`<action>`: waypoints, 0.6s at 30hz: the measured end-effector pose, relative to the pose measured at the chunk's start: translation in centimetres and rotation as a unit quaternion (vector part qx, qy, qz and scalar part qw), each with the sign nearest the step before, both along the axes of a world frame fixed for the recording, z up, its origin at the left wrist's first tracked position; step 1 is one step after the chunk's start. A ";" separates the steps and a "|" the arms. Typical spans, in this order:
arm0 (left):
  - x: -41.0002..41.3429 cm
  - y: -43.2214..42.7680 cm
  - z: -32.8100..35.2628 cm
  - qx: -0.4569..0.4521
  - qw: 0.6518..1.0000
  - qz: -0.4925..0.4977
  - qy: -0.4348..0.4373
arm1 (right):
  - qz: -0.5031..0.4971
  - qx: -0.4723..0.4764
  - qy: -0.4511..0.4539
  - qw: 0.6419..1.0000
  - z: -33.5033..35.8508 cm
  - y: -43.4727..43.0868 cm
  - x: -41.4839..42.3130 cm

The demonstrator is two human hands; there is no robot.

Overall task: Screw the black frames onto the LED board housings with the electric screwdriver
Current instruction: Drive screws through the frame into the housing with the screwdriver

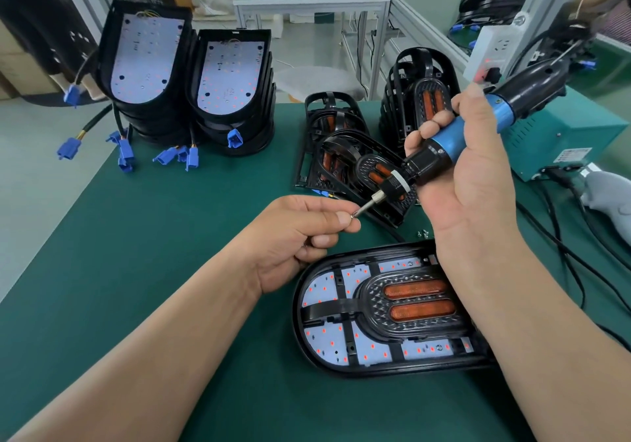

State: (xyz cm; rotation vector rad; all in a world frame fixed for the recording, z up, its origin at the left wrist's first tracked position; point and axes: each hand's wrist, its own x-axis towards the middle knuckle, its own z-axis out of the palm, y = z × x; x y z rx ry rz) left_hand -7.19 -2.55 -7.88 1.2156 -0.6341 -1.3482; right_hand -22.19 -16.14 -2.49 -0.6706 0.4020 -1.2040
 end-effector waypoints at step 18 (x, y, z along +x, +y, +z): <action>0.0 0.1 -0.3 -0.017 1.000 0.015 0.013 | 0.006 0.006 0.043 0.999 0.0 -0.1 -0.1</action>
